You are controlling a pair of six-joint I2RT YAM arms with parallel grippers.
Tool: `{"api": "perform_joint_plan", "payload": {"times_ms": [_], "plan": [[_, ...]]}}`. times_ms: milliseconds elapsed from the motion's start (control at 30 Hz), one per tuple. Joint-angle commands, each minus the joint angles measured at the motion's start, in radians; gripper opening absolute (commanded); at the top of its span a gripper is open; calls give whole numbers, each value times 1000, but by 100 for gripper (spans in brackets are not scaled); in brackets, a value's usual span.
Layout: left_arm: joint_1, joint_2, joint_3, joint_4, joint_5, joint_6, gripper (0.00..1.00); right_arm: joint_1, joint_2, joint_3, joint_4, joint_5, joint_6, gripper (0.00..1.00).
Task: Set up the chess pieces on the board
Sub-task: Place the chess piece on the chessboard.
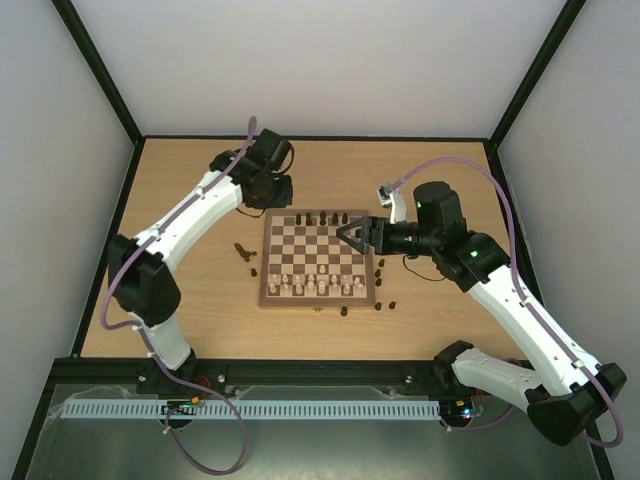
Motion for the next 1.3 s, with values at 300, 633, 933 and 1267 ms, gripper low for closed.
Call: {"api": "perform_joint_plan", "payload": {"times_ms": [300, 633, 933, 1267], "plan": [[15, 287, 193, -224, -84, 76, 14, -3, 20, -59, -41, -63, -86, 75], [53, 428, 283, -248, -77, 106, 15, -3, 21, -74, -34, -73, -91, 75], [72, 471, 279, -224, -56, 119, 15, -3, 32, -77, -29, -84, -91, 76], [72, 507, 274, -188, -15, 127, 15, -3, 32, -77, -30, -82, -93, 76]]}}
